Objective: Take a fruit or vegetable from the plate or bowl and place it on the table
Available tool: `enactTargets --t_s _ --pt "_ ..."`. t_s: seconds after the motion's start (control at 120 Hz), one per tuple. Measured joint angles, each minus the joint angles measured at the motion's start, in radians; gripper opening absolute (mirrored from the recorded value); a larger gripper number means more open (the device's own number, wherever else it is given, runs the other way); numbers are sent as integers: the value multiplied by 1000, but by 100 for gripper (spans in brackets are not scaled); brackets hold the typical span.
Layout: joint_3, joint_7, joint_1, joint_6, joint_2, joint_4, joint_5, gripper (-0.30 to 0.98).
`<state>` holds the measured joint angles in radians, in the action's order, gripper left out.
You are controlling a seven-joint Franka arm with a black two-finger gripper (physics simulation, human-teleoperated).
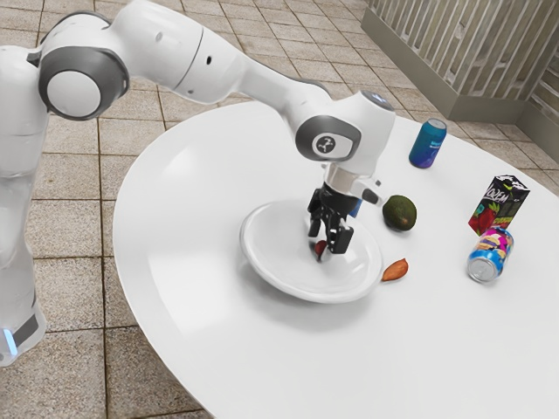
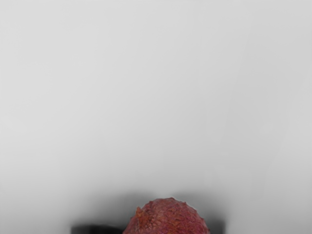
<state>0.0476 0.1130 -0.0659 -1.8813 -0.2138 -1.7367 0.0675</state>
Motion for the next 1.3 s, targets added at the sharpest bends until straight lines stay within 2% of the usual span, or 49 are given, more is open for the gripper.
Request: enactTargets --t_s 0.333,0.817,1.3 --pt "0 2 -1 -4 -9 13 0 49" --pt "0 6 -7 -22 -9 13 -2 32" --pt "-1 8 -8 -14 -8 12 -6 22"
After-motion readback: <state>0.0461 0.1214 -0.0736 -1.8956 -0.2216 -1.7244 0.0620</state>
